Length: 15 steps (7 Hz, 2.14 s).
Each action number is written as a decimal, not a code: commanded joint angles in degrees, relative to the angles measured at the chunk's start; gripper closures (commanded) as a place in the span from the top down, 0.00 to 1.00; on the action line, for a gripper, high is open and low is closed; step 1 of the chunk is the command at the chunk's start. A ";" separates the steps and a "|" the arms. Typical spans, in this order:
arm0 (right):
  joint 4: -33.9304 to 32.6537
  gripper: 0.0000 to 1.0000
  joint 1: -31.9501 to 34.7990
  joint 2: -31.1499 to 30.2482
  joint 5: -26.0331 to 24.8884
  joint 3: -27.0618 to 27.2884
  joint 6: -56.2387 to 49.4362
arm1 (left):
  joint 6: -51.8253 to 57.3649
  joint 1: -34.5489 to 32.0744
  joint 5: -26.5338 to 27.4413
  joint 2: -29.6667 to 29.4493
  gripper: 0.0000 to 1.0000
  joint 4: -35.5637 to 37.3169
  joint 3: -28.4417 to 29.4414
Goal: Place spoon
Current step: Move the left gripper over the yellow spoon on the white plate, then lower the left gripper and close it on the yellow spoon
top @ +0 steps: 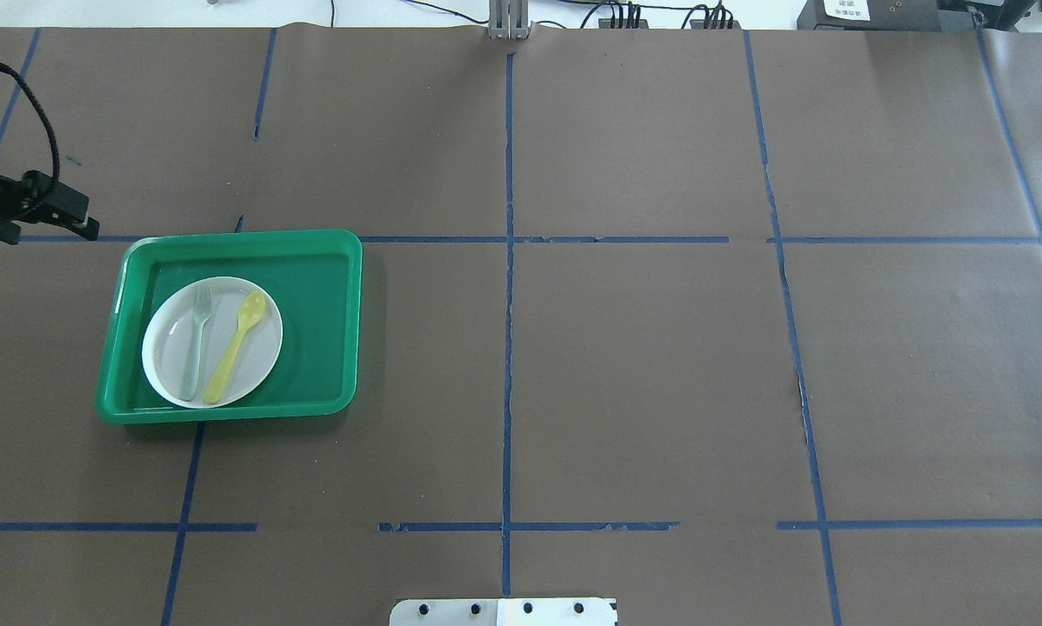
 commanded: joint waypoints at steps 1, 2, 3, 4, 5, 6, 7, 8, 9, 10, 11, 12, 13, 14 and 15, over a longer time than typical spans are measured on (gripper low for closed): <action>0.00 1.00 0.00 0.00 0.00 0.00 0.00 | -2.41 5.76 2.48 -2.61 1.00 0.06 -0.43; 0.00 1.00 0.00 0.00 0.00 0.00 0.00 | -2.75 9.36 7.19 -3.84 1.00 0.15 0.10; 0.00 1.00 0.00 0.00 0.00 0.00 0.00 | -4.06 11.92 7.94 -5.51 1.00 -0.11 3.06; 0.08 1.00 0.00 0.00 0.00 0.00 0.00 | -5.73 14.29 8.12 -8.83 1.00 -0.12 7.53; 0.08 1.00 0.00 0.00 0.00 0.00 0.00 | -6.01 16.23 11.60 -9.47 1.00 -0.99 9.31; 0.08 1.00 0.00 0.00 0.00 0.00 0.00 | -6.01 16.86 12.51 -9.22 0.82 -1.87 9.85; 0.00 1.00 0.00 0.00 0.00 0.00 0.00 | -5.92 17.04 12.51 -9.30 0.76 -2.22 10.90; 0.08 1.00 0.00 0.00 0.00 0.00 -0.09 | -5.92 18.26 12.51 -8.96 0.74 -4.14 12.22; 0.08 1.00 0.00 0.00 0.00 0.00 0.00 | -6.18 18.62 12.43 -8.78 0.74 -6.86 14.06; 0.00 1.00 0.00 0.00 0.00 0.00 -0.09 | -6.27 18.62 12.25 -8.69 0.74 -8.89 15.56; 0.00 1.00 0.00 0.00 0.00 0.00 -0.09 | -6.27 18.97 12.16 -8.69 0.74 -9.69 16.53; 0.00 1.00 0.00 0.00 0.00 0.00 0.00 | -6.36 19.06 12.08 -8.69 0.74 -9.96 16.54; 0.00 1.00 0.00 0.00 0.00 0.00 0.00 | -6.53 19.50 11.99 -8.69 0.74 -9.96 16.54; 0.00 1.00 0.00 0.00 0.00 0.00 0.00 | -6.88 20.11 11.64 -8.69 0.74 -10.05 16.54; 0.00 1.00 0.00 0.00 0.00 0.00 0.00 | -6.89 20.73 11.55 -8.69 0.74 -10.05 16.54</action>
